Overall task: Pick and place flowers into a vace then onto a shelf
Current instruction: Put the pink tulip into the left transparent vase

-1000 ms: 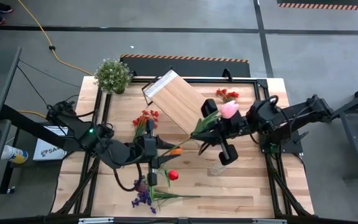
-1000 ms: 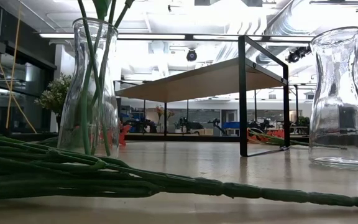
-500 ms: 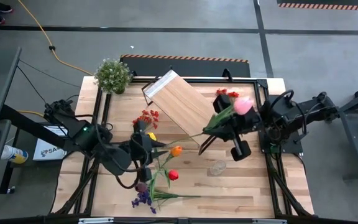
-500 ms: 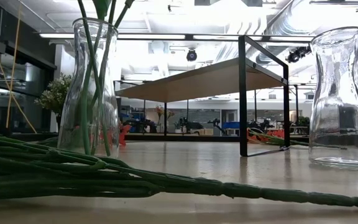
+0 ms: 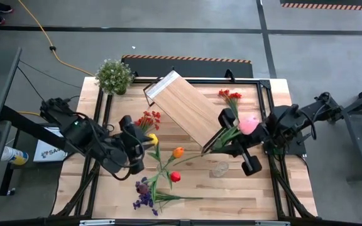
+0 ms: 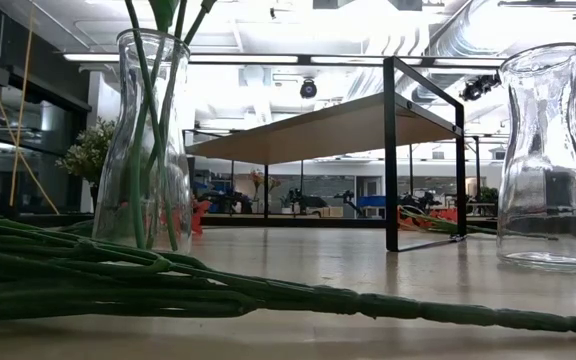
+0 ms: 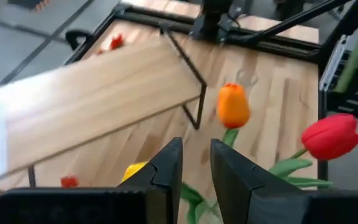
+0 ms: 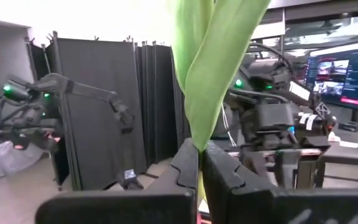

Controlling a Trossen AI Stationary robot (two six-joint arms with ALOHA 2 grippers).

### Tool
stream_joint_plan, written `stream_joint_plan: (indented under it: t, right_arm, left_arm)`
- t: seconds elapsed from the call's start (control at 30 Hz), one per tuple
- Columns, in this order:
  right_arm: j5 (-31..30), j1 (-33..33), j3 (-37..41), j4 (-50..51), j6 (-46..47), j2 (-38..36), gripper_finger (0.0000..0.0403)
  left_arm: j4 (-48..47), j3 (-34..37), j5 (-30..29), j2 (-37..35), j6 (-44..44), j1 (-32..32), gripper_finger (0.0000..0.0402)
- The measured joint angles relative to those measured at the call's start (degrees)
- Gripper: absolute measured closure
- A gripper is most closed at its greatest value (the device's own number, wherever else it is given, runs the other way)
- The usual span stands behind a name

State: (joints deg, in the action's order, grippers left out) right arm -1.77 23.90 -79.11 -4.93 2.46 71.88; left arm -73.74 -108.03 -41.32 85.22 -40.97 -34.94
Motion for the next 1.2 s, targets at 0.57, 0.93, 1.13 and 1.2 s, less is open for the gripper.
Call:
stream_joint_plan:
  t: [0.57,0.93,1.13,1.2]
  right_arm:
    - [-2.4,1.1,0.0,-2.1,-0.5,6.3,0.0403]
    - [-2.7,6.6,0.0,-2.5,-3.3,6.9,0.0403]
    - [-5.7,10.1,0.0,-1.5,-11.3,9.7,0.0403]
    - [-5.7,10.7,0.0,-1.8,-12.5,10.6,0.0403]
  left_arm:
    - [-10.7,0.0,-0.2,-1.1,-7.6,0.0,0.0291]
    - [-12.5,0.0,-0.2,-1.1,-7.6,0.0,0.0291]
    - [-13.8,0.0,-0.4,-1.1,-7.6,0.0,0.0291]
    - [-13.7,0.0,-0.4,-1.1,-7.6,0.0,0.0292]
